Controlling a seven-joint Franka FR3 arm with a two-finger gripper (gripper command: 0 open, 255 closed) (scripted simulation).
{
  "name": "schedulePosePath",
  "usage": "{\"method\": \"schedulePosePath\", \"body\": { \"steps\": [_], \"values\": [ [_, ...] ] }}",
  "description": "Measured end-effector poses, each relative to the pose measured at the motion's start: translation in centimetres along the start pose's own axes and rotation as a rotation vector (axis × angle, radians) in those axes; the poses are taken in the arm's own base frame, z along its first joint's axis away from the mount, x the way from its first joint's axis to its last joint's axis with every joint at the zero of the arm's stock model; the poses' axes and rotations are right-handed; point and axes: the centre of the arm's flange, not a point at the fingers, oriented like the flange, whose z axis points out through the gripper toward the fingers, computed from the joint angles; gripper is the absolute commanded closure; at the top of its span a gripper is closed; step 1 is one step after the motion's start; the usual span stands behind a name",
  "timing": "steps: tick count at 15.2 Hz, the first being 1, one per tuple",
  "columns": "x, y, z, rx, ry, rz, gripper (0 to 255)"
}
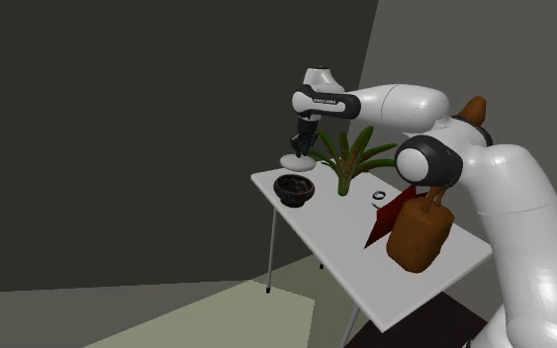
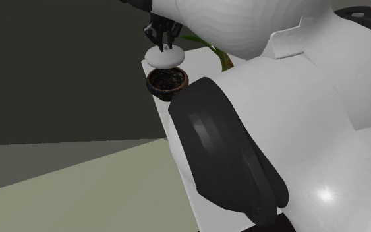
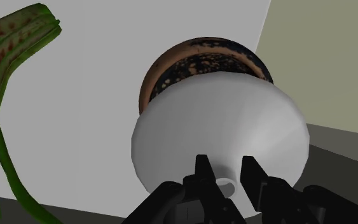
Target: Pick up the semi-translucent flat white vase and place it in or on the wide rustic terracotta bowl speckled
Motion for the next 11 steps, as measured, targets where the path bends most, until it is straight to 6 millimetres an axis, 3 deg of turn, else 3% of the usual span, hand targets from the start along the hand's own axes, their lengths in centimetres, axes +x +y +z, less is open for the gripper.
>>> {"method": "schedulePosePath", "body": {
  "steps": [11],
  "values": [
    [-0.6, -0.3, 5.8, 0.000, 0.000, 0.000, 255]
  ]
}}
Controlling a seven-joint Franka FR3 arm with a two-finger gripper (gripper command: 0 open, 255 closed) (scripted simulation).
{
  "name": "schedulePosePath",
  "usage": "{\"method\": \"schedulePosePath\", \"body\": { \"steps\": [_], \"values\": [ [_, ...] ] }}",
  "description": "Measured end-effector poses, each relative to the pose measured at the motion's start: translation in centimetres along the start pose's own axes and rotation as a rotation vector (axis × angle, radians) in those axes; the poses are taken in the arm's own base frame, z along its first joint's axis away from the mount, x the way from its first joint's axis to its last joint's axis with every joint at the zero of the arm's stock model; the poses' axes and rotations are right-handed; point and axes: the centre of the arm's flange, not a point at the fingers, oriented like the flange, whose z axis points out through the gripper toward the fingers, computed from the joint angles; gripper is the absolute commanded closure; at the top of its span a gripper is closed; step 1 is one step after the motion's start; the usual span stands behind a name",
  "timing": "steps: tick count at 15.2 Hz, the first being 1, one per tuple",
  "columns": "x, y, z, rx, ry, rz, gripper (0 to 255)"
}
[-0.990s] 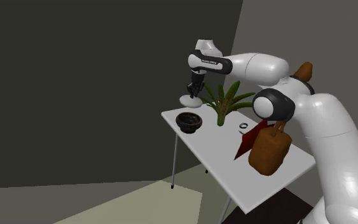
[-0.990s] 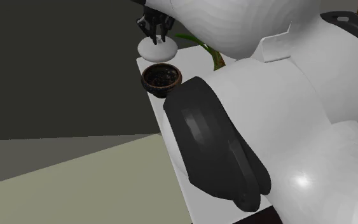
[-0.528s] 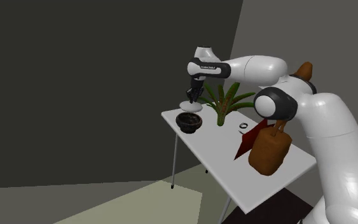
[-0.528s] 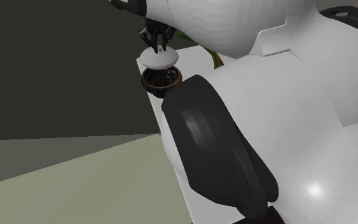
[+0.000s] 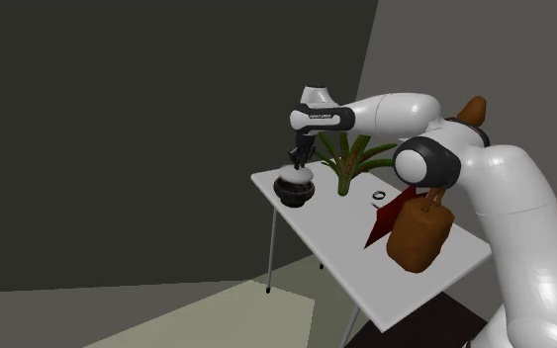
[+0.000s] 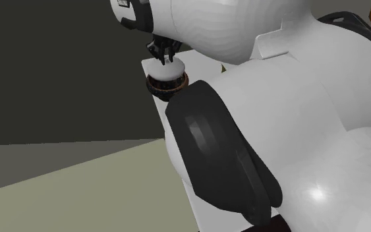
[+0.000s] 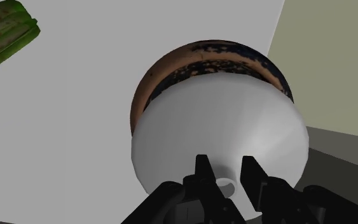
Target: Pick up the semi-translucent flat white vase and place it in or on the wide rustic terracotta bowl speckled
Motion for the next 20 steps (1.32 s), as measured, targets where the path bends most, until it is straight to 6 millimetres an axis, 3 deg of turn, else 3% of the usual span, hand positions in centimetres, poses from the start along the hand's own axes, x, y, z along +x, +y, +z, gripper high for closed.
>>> {"method": "schedulePosePath", "body": {
  "steps": [4, 10, 11, 17, 20],
  "values": [
    [-0.3, -0.2, 1.7, 0.000, 0.000, 0.000, 255],
    [-0.3, -0.2, 1.9, 0.000, 0.000, 0.000, 255],
    [-0.3, -0.2, 1.9, 0.000, 0.000, 0.000, 0],
    [-0.3, -0.2, 1.9, 0.000, 0.001, 0.000, 0],
    [-0.4, -0.6, -0.9, -0.001, 0.002, 0.000, 0]
  ]
}}
